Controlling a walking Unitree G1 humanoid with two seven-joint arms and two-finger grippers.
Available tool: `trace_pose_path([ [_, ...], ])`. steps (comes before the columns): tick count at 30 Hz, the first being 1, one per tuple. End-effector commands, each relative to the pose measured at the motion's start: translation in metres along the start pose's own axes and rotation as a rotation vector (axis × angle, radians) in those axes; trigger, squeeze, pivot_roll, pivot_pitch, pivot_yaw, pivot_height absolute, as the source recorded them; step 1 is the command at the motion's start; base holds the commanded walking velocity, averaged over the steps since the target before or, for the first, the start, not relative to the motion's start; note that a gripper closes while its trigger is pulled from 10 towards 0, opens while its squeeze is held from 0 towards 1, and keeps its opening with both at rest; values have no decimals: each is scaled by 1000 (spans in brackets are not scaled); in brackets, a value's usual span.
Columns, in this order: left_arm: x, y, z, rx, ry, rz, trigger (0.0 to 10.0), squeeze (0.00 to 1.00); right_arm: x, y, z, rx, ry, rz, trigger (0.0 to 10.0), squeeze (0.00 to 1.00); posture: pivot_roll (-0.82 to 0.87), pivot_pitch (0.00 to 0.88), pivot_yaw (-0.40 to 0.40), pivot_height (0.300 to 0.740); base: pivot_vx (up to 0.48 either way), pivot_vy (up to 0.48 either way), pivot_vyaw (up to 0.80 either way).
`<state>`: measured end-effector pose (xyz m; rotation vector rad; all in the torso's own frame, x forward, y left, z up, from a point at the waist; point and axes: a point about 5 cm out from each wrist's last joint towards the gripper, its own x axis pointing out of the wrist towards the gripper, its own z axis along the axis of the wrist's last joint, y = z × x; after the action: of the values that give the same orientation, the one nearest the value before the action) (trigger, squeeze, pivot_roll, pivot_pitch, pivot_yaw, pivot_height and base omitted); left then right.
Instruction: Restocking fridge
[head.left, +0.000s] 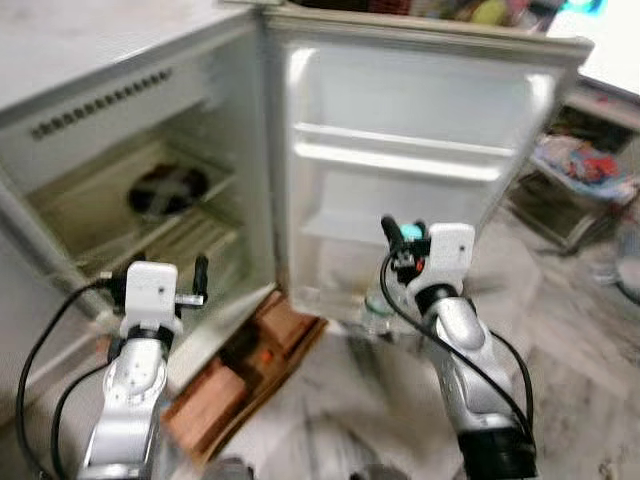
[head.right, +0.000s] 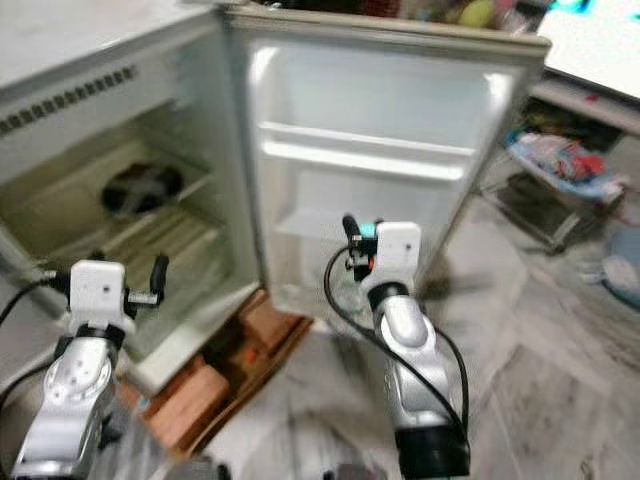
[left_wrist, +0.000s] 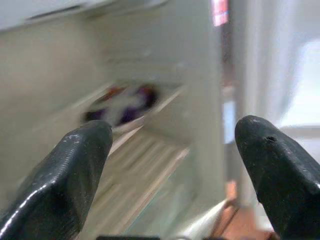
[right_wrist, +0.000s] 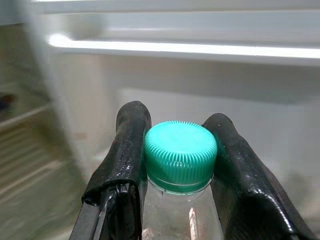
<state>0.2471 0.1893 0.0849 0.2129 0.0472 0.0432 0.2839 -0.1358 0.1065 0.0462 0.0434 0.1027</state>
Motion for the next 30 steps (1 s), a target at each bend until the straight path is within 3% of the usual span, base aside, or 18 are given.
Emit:
trace_pose_path([
  [1, 0, -6, 2, -8, -9, -24, 10000, 0, 0, -8, 4, -6, -20, -26, 10000, 0, 86, 15, -58, 740, 322, 0, 0],
  [19, -1, -6, 1, -5, 2, 0, 10000, 0, -1, -6, 1, 4, -2, -10, 10000, 0, 86, 19, -59, 740, 60, 0, 0],
  [30, -2, -7, 1, 11, -4, -12, 10000, 0, 0, -5, 1, 5, -1, 5, 10000, 0, 89, 22, -65, 740, 46, 306, 0],
])
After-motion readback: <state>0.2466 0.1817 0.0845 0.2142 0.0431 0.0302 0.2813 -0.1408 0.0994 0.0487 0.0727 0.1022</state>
